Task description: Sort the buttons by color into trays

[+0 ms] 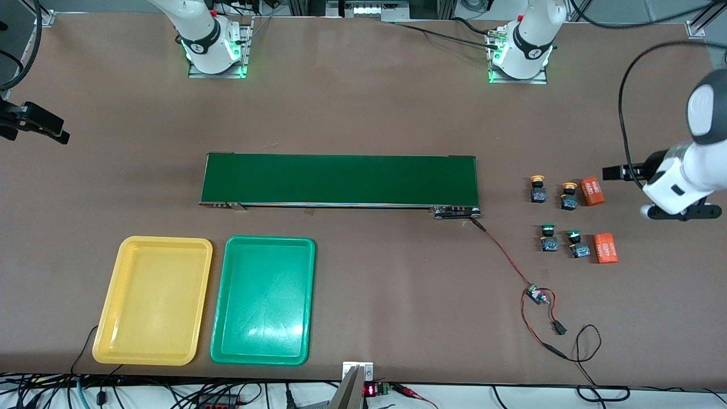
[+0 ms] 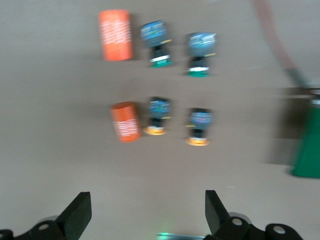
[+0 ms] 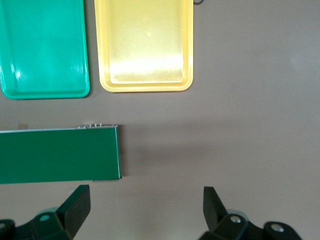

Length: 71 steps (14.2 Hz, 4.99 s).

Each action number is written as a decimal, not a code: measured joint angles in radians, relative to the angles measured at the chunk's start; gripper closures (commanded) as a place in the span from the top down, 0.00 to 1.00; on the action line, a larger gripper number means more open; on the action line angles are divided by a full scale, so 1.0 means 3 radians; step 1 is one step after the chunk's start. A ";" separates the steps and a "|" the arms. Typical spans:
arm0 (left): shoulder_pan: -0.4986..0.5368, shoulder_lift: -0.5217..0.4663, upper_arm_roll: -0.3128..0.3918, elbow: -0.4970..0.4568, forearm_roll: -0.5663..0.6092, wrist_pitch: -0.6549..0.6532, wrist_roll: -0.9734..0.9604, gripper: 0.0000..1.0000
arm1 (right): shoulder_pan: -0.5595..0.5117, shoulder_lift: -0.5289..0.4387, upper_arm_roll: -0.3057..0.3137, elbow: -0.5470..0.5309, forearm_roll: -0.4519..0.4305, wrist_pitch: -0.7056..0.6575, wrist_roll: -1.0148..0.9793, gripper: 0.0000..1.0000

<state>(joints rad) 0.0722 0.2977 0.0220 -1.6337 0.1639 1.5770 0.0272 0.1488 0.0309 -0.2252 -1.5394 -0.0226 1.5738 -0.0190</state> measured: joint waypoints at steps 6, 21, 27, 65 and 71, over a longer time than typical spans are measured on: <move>0.0129 0.0678 -0.0005 0.0092 0.0488 0.1174 -0.0002 1.00 | 0.0000 0.0002 0.0001 -0.0014 -0.0001 0.0051 -0.0002 1.00; 0.0493 0.1518 -0.0031 0.0113 -0.0233 0.2299 0.0508 0.34 | 0.0036 0.0000 0.0007 -0.0016 -0.0005 0.0078 -0.0010 1.00; 0.0495 0.1373 -0.0117 0.0255 -0.0233 0.2199 0.0974 0.22 | 0.0040 -0.0001 0.0007 -0.0016 -0.0005 0.0076 -0.0010 1.00; 0.0781 0.0387 -0.2296 -0.0316 0.0059 0.0838 0.2450 1.00 | 0.0043 -0.0001 0.0006 -0.0016 -0.0005 0.0080 -0.0011 1.00; 0.1326 0.0401 -0.2201 -0.0247 0.0237 0.0862 0.1203 1.00 | 0.0045 -0.0001 0.0007 -0.0016 -0.0005 0.0081 -0.0012 1.00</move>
<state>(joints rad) 0.4699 0.4181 -0.6384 -1.7079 0.2350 1.8355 0.3880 0.1624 0.0304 -0.2232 -1.5443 -0.0242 1.5981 -0.0228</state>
